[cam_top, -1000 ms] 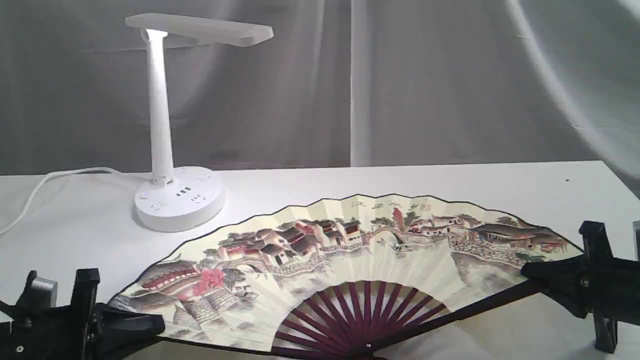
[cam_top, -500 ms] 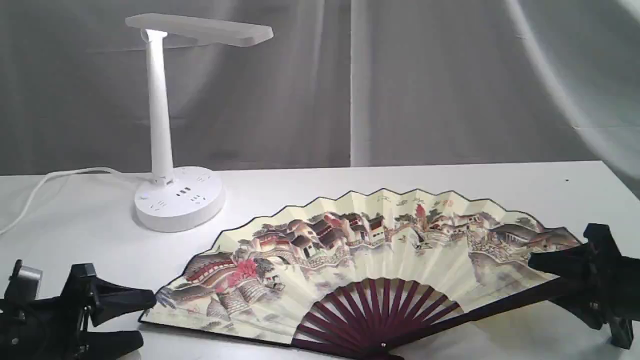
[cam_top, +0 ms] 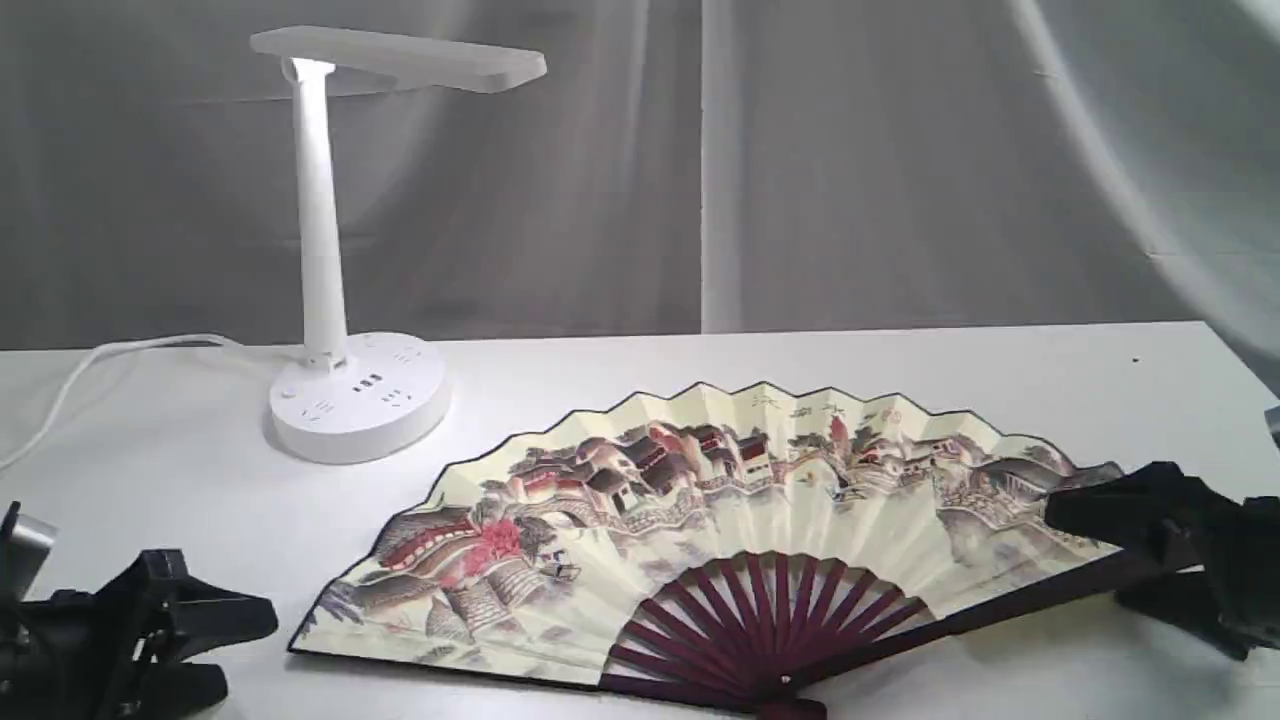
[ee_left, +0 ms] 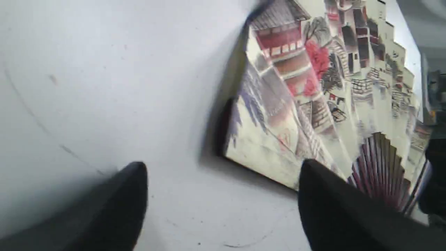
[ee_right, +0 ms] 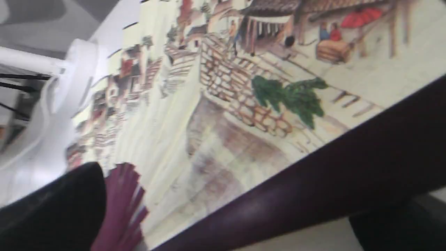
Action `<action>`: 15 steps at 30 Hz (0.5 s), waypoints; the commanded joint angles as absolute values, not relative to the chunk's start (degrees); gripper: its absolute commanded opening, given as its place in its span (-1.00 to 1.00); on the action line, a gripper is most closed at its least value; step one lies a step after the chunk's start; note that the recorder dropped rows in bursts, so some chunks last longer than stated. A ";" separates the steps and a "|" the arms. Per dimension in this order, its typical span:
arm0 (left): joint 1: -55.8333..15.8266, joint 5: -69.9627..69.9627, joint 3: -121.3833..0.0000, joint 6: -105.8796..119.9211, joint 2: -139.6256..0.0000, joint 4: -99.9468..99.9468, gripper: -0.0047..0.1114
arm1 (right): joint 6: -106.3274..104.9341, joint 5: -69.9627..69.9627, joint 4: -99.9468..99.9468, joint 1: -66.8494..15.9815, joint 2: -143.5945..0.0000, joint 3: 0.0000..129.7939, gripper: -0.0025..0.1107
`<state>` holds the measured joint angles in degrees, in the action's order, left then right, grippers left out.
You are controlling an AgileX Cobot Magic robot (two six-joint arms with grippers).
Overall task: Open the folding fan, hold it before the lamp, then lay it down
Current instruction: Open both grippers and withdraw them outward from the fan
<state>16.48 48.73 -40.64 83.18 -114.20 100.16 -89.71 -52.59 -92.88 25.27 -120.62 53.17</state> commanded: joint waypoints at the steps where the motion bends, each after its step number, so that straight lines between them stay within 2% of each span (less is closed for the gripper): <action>1: 16.66 47.93 -40.38 85.25 -110.52 99.95 0.16 | -91.65 -31.44 -89.53 25.73 -118.24 52.76 0.71; 8: 16.66 46.90 -40.38 86.13 -106.72 99.95 0.10 | -91.01 -18.01 -88.68 25.73 -109.41 50.53 0.71; 11: 16.66 46.71 -40.51 86.13 -105.50 99.95 -0.14 | -91.01 -19.69 -88.90 25.60 -105.32 50.06 0.65; 15: 16.54 46.71 -40.66 88.49 -102.00 99.95 -0.63 | -91.01 -21.63 -87.49 22.13 -99.73 50.06 0.35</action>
